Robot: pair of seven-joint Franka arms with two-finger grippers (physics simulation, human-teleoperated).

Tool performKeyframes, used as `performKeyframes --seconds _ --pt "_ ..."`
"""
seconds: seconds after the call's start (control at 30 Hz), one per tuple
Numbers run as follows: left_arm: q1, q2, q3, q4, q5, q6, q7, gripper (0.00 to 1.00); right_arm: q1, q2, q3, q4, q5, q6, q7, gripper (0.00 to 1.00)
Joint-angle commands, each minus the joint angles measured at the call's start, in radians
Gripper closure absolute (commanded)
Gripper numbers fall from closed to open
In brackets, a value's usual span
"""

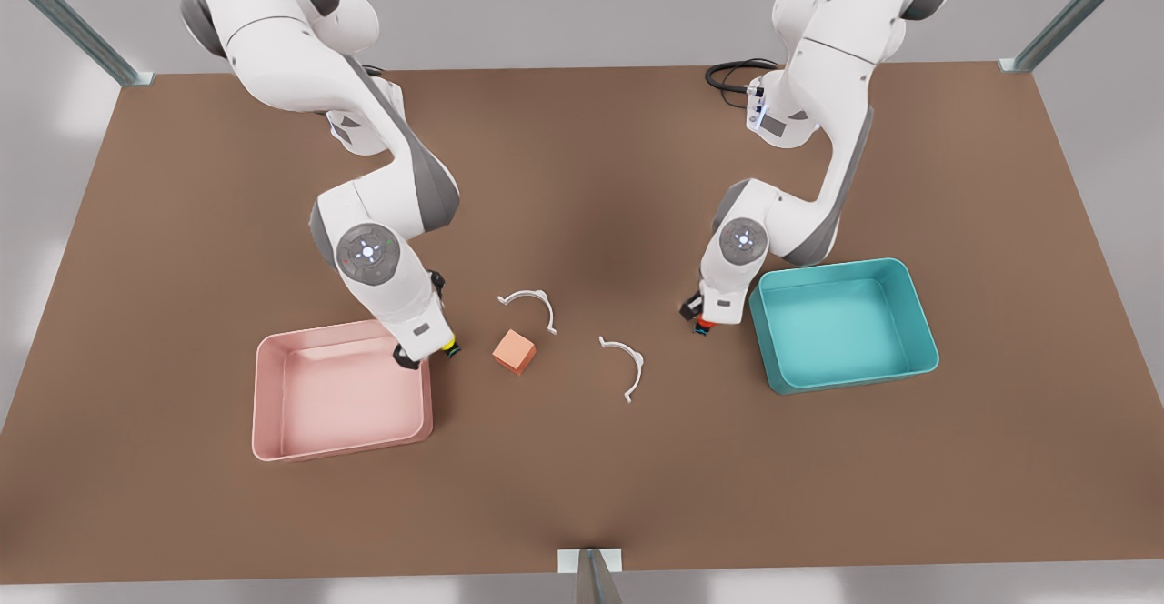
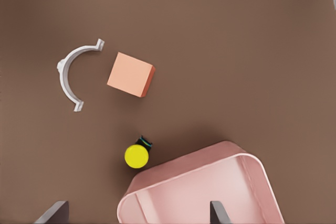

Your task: Place the red button in the blue storage box with the left arm, and place the yellow button in the pink storage box with the right arm

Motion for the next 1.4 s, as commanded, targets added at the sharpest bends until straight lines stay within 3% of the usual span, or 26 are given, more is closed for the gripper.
performKeyframes --seconds 0.0,0.33,0.5,0.53,0.57,0.6,0.7,0.9,1.1,1.23,1.37 --pt "0.0 0.013 0.006 -0.014 0.006 0.162 -0.433 0.0 0.002 0.012 0.016 -0.002 0.04 0.038 -0.399 0.0" --pt "0.015 0.108 0.008 -0.043 0.006 0.249 -0.416 0.0 -0.029 0.14 0.036 -0.022 0.038 0.101 -0.69 0.0" --pt "0.015 0.165 0.01 -0.042 0.02 0.294 -0.414 0.0 -0.067 0.1 0.041 -0.108 -0.066 0.129 -0.451 0.0" --pt "0.014 0.168 0.008 -0.042 0.02 0.294 -0.413 0.05 -0.07 0.097 0.041 -0.119 -0.049 0.147 -0.437 0.0" --pt "0.014 0.168 0.01 -0.043 0.02 0.294 -0.413 0.2 -0.087 0.098 0.042 -0.143 -0.039 0.172 -0.437 0.0" --pt "0.014 0.17 0.01 -0.042 0.02 0.294 -0.413 0.29 -0.085 0.097 0.042 -0.154 -0.035 0.187 -0.431 0.0" --pt "0.011 0.168 0.008 -0.042 0.02 0.292 -0.413 0.3 -0.085 0.097 0.042 -0.182 -0.029 0.21 -0.354 0.0" --pt "0.009 0.147 0.008 -0.043 0.022 0.286 -0.405 0.44 -0.095 0.132 0.041 -0.2 -0.014 0.296 -0.354 0.0" --pt "0.066 -0.042 0.008 -0.048 0.02 0.071 -0.261 0.45 -0.099 0.152 0.039 -0.242 -0.023 0.357 -0.37 0.0" --pt "0.216 -0.148 0.008 -0.064 0.019 -0.091 0.034 0.45 -0.102 0.152 0.039 -0.286 -0.026 0.406 -0.371 0.0" --pt "0.358 -0.165 0.013 -0.103 0.019 -0.09 0.311 0.45 -0.122 0.152 0.039 -0.337 -0.048 0.475 -0.374 0.0"
